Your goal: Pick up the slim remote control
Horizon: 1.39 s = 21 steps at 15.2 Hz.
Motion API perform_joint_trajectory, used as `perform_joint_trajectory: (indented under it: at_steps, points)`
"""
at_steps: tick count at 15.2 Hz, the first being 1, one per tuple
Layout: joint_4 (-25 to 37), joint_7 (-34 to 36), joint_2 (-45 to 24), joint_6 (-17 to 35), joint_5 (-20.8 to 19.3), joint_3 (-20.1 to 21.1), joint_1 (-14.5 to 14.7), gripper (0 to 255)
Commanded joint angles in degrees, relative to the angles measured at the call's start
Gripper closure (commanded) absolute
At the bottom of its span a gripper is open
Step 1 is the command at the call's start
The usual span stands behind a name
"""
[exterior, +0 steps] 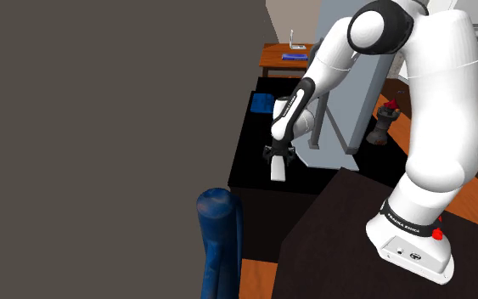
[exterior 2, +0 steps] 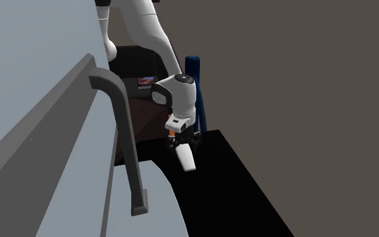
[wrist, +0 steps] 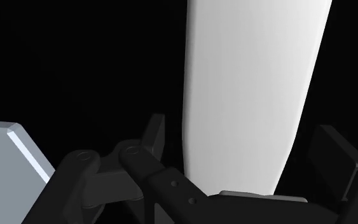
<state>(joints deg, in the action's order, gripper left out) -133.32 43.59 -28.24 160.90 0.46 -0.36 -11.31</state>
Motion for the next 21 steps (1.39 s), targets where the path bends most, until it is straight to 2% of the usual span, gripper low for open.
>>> perform_joint_trajectory:
  at_steps: [1, 10, 21]
  points:
    - [0.1, 0.0, -0.3, 0.2, 0.0, 0.0, 0.0, 255]
    - [0.0, 0.0, -0.2, 0.2, 0.0, 0.0, 0.0, 255]
    - [-2.0, 0.1, 8.7, -6.7, -0.1, -0.1, 0.1, 255]
